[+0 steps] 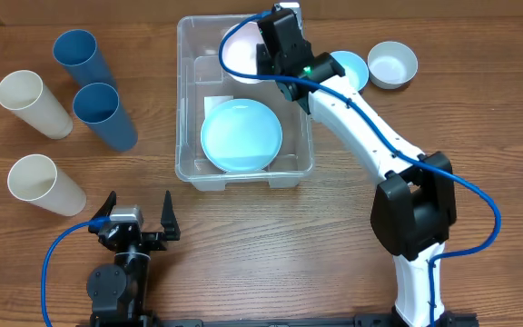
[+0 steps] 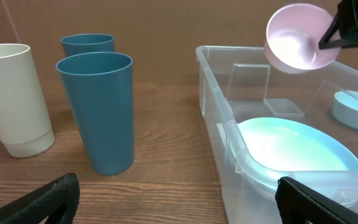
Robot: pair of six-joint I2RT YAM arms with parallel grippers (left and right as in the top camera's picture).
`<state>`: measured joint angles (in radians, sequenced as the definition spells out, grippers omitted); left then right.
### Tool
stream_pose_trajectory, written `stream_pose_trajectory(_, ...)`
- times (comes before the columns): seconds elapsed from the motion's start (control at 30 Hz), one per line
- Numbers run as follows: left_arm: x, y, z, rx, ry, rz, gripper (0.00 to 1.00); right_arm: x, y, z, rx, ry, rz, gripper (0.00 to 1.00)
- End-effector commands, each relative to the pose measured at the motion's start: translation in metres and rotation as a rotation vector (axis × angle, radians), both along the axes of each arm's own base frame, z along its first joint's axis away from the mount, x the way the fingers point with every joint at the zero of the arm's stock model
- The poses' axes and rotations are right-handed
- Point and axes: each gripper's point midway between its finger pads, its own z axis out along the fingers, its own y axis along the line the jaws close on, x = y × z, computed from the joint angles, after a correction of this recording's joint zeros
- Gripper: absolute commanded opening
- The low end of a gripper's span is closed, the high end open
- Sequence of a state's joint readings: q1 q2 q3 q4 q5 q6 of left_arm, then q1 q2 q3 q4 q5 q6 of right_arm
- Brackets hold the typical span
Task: Pack container
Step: 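Carry the pink bowl into the container's back area and release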
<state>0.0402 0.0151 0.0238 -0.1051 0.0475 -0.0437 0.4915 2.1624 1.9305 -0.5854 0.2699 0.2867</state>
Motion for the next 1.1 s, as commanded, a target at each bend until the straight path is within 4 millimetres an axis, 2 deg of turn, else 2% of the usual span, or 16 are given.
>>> stream_pose_trajectory(0.0, 0.0, 0.002, 0.0, 0.023, -0.005, 0.006, 1.0, 0.012, -0.008, -0.023, -0.017, 0.013, -0.024, 0.04)
stream_pose_trajectory(0.07, 0.0, 0.002, 0.0, 0.023, -0.005, 0.006, 1.0, 0.017, -0.013, -0.038, -0.026, 0.029, -0.034, 0.04)
stream_pose_trajectory(0.27, 0.0, 0.002, 0.0, 0.023, -0.005, 0.006, 1.0, 0.026, -0.018, -0.061, -0.032, 0.041, -0.049, 0.04)
stream_pose_trajectory(0.3, 0.0, 0.002, 0.0, 0.023, -0.006, 0.006, 1.0, 0.026, -0.018, -0.064, -0.033, 0.045, -0.049, 0.07)
stream_pose_trajectory(0.43, 0.0, 0.002, 0.0, 0.023, -0.005, 0.006, 1.0, 0.029, -0.017, -0.062, -0.027, 0.032, -0.049, 0.21)
stream_pose_trajectory(0.7, 0.0, 0.002, 0.0, 0.023, -0.005, 0.006, 1.0, 0.03, -0.018, -0.056, -0.051, 0.02, -0.042, 0.22)
stream_pose_trajectory(0.77, 0.0, 0.002, 0.0, 0.023, -0.005, 0.006, 1.0, 0.027, -0.011, -0.04, -0.054, 0.022, -0.027, 0.27)
stream_pose_trajectory(0.83, 0.0, 0.002, 0.0, 0.023, -0.005, 0.006, 1.0, 0.022, -0.002, -0.006, -0.05, 0.013, -0.011, 0.37)
stream_pose_trajectory(0.87, 0.0, 0.002, 0.0, 0.023, -0.005, 0.006, 1.0, 0.017, 0.002, 0.023, -0.044, 0.003, -0.003, 0.5)
stream_pose_trajectory(0.9, 0.0, 0.002, 0.0, 0.023, -0.005, 0.006, 1.0, 0.014, 0.001, 0.041, -0.038, -0.006, -0.003, 0.53)
stream_pose_trajectory(0.93, 0.0, 0.002, 0.0, 0.023, -0.005, 0.006, 1.0, 0.01, -0.001, 0.069, -0.024, -0.022, -0.007, 0.57)
stream_pose_trajectory(1.0, 0.0, 0.002, 0.0, 0.023, -0.005, 0.006, 1.0, 0.005, -0.02, 0.112, 0.024, -0.05, -0.059, 0.63)
stream_pose_trajectory(1.03, 0.0, 0.002, 0.0, 0.023, -0.005, 0.006, 1.0, 0.005, -0.041, 0.13, 0.054, -0.062, -0.112, 0.64)
stream_pose_trajectory(1.07, 0.0, 0.002, 0.0, 0.023, -0.005, 0.006, 1.0, 0.008, -0.06, 0.136, 0.076, -0.058, -0.164, 0.66)
